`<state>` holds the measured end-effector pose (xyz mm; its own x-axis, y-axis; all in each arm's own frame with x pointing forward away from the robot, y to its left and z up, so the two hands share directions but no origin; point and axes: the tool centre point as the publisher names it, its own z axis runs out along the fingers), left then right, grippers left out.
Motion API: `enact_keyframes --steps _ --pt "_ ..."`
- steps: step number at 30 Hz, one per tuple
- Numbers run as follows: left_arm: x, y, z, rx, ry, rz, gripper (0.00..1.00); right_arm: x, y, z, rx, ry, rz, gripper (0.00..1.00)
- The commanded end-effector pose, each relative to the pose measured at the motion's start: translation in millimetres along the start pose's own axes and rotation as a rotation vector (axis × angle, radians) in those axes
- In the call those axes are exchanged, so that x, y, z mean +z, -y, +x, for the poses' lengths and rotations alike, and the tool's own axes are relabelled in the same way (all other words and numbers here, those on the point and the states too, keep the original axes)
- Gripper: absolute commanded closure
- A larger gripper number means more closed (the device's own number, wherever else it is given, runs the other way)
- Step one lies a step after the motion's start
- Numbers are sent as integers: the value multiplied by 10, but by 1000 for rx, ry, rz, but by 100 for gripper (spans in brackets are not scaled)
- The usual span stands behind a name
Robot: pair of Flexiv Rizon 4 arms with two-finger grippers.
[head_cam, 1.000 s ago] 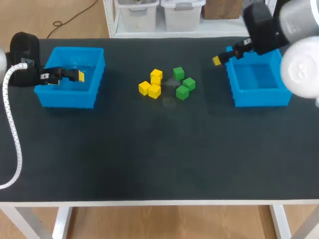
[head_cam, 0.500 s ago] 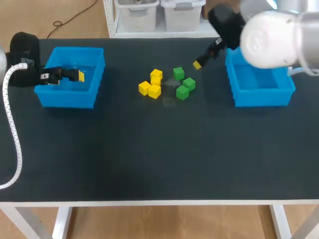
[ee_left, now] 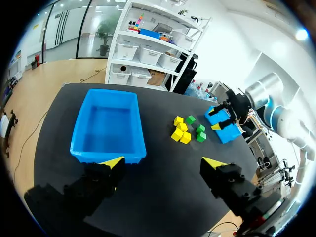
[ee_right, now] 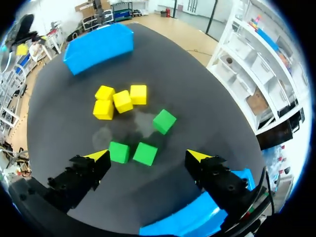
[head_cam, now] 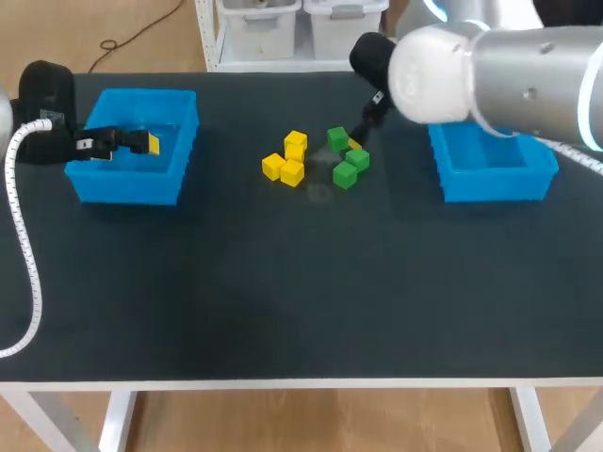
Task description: Put the green cubes in the right bin and the yellow cubes in the left bin.
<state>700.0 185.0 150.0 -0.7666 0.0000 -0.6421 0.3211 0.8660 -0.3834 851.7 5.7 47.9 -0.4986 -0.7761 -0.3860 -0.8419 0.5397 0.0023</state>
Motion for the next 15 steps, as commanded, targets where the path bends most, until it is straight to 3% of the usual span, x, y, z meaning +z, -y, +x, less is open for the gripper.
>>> enact_keyframes --steps 1,15 --pt "0 0 0 0 0 0 0 154 92 -113 19 -43 5 0" --pt "0 0 0 0 0 0 0 397 203 -414 59 -42 14 0"
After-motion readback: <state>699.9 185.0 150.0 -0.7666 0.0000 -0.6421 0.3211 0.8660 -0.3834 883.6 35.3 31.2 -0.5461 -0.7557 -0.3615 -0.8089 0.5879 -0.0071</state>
